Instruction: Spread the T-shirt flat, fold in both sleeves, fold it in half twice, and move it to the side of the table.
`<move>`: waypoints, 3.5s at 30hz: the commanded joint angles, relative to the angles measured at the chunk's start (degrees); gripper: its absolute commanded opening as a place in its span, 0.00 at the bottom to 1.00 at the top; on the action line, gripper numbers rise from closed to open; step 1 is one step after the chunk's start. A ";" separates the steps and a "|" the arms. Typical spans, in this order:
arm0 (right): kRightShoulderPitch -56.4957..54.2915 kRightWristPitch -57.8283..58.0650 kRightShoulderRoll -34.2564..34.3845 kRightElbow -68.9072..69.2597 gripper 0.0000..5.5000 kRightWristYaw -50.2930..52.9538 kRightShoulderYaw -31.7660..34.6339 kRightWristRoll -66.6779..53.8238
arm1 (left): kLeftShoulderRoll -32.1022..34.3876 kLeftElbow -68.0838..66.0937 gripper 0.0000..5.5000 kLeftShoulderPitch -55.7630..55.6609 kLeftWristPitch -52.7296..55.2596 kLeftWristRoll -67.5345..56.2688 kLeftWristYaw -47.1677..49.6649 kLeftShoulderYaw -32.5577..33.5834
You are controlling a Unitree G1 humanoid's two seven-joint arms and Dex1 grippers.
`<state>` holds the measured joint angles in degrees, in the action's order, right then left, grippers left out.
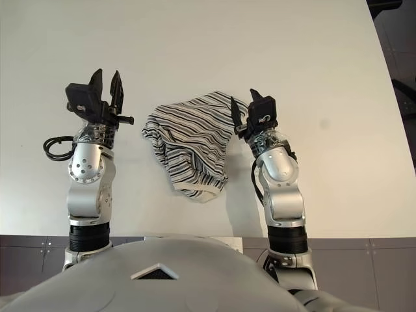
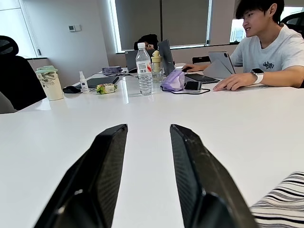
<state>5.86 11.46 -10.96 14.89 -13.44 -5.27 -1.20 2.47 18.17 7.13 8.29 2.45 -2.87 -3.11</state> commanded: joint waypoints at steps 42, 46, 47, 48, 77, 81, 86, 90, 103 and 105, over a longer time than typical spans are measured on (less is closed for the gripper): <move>0.06 -1.59 -5.96 2.06 0.43 -11.16 0.97 -6.17 | 6.86 5.55 0.30 2.57 3.36 -1.48 -11.18 -5.04; -1.06 3.59 -16.22 6.38 0.43 -27.32 1.15 -15.48 | 14.34 9.05 0.30 1.61 6.71 -7.02 -22.57 -5.97; -0.67 5.43 -18.63 8.20 0.43 -30.57 0.40 -17.23 | 16.24 9.42 0.30 1.35 8.12 -7.87 -25.09 -6.55; -0.32 7.18 -20.89 10.11 0.43 -33.62 -0.61 -18.75 | 18.29 9.45 0.30 1.49 8.46 -7.77 -27.25 -7.39; -0.71 -30.37 -37.25 -4.67 0.43 -28.02 -0.40 4.87 | 40.02 0.35 0.30 8.94 -13.73 10.41 -32.06 -12.09; 7.16 -37.97 -46.15 -0.87 0.43 -37.24 0.21 2.24 | 39.11 0.25 0.30 9.62 -14.62 9.90 -31.39 -10.40; 14.56 -49.36 -47.03 -2.82 0.43 -38.04 -5.49 11.83 | 36.33 1.73 0.30 8.67 -13.43 8.66 -30.67 -9.45; 9.51 -54.03 -42.94 -10.66 0.43 -31.11 -8.36 25.04 | 35.43 2.35 0.30 7.85 -12.61 8.40 -31.21 -9.31; 1.35 -64.37 -39.98 -22.00 0.43 -16.57 -16.71 39.09 | 34.62 2.62 0.30 6.51 -12.15 9.71 -32.79 -10.91; 0.58 -65.51 -40.74 -23.76 0.43 -14.95 -16.98 40.26 | 34.55 2.74 0.30 6.38 -11.86 9.70 -32.74 -10.88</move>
<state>4.95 -54.02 -50.44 -5.14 -26.60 -19.34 32.76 36.96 20.41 14.21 -4.47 11.59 -35.16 -13.84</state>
